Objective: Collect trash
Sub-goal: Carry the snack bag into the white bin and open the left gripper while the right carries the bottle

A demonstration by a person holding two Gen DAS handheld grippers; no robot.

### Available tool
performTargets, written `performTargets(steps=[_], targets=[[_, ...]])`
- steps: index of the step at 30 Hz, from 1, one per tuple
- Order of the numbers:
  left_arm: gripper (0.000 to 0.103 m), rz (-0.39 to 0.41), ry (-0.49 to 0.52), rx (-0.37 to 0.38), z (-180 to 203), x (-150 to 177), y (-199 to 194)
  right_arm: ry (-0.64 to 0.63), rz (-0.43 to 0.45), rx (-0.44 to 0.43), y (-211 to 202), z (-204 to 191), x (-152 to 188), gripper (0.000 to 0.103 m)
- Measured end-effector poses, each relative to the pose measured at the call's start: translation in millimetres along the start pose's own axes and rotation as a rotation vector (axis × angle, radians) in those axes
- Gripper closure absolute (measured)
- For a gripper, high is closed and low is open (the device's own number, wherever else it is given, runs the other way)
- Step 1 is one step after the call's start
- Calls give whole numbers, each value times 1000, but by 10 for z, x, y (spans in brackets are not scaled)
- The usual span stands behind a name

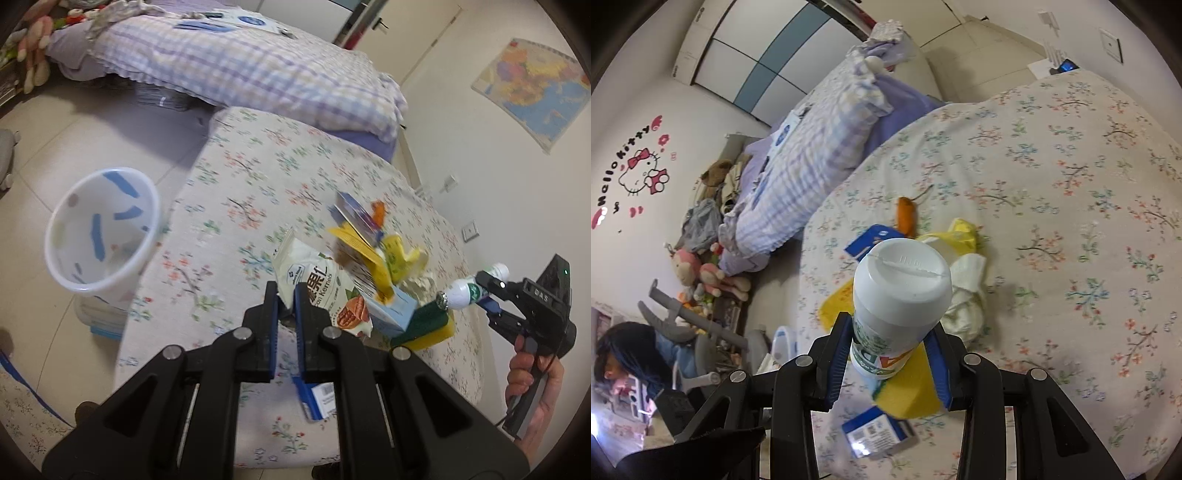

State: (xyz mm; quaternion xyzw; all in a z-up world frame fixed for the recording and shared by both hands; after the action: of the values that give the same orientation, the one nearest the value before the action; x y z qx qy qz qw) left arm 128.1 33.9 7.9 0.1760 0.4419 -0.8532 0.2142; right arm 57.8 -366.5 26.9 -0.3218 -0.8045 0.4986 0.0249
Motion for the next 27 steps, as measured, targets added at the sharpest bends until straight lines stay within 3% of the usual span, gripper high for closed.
performTargets(steps=[7, 14, 20, 27], targets=[[94, 43, -45, -83, -284, -105, -197, -84, 19, -33, 134, -492, 66, 65], [94, 88, -104, -124, -620, -166, -328, -77, -73, -67, 682, -843, 209, 65], [94, 133, -109, -238, -976, -264, -420, -101, -146, -126, 1101, -1264, 392, 65], [93, 118, -134, -342, -1388, -313, -317, -158, -189, -178, 1530, -1793, 662, 65]])
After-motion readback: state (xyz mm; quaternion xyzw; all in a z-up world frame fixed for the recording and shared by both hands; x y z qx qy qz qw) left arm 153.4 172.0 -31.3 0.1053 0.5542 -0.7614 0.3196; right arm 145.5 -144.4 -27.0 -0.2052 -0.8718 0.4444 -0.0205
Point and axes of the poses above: each gripper's, at about its wrist camera, not at the fingertips, and y roughly the way its jaws point, z to its right, x to its underside, the point moved 2 cm from there along y, roughly the way its jaws point, and after that the axes turned 11 degrees about x, right-handed, at the moved point
